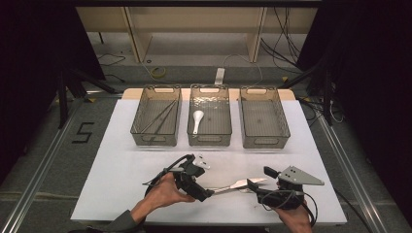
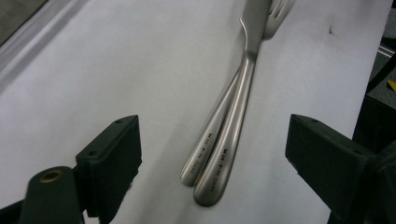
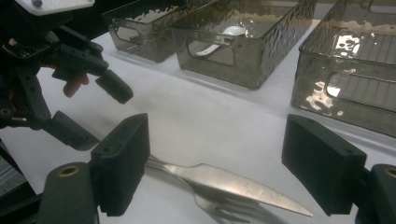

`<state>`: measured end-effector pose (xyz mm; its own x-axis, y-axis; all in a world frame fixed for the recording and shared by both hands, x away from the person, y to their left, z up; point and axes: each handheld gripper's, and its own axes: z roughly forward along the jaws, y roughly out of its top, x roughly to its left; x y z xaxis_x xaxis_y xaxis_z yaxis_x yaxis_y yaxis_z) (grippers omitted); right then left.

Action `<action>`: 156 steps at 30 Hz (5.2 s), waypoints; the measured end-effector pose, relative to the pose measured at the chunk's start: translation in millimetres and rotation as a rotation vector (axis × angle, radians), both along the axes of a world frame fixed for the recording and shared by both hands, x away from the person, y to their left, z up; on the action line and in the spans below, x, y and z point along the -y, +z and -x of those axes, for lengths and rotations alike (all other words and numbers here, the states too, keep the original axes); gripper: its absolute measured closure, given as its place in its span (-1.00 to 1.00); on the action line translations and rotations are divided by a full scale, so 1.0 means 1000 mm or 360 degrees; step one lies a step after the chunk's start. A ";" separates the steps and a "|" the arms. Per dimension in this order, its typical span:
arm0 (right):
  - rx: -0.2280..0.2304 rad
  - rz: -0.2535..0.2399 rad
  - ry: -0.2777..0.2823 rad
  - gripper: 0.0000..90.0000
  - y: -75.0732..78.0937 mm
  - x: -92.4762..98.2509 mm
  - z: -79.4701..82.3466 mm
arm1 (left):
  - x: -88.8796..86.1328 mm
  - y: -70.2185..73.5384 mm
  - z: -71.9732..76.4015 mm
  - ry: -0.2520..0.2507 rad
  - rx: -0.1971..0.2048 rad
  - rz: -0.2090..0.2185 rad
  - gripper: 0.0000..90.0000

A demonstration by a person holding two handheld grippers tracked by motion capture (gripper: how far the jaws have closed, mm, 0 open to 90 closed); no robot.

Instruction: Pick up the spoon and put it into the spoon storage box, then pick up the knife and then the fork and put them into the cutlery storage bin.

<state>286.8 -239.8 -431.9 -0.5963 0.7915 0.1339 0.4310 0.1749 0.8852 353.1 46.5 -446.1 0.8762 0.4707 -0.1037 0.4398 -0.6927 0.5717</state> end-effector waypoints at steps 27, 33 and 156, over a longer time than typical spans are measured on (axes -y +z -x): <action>-0.0005 0.0027 0.0008 -0.46 -0.001 -0.002 0.001 | 0.036 -0.025 0.002 -0.0154 0.0047 -0.0179 -0.04; -0.0006 0.0029 0.0009 -0.46 0.000 -0.002 0.001 | 0.036 -0.025 -0.003 -0.0142 0.0050 -0.0163 0.21; 0.0079 0.0608 0.0556 -0.27 0.006 -0.077 -0.025 | 0.003 0.044 -0.011 -0.0204 -0.0167 0.0008 0.86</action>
<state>312.1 -162.4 -426.0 -0.8320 0.5310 -0.1609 0.2481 0.6154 0.7482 364.1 43.1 -401.8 0.9133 0.3548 -0.2001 0.4055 -0.7441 0.5309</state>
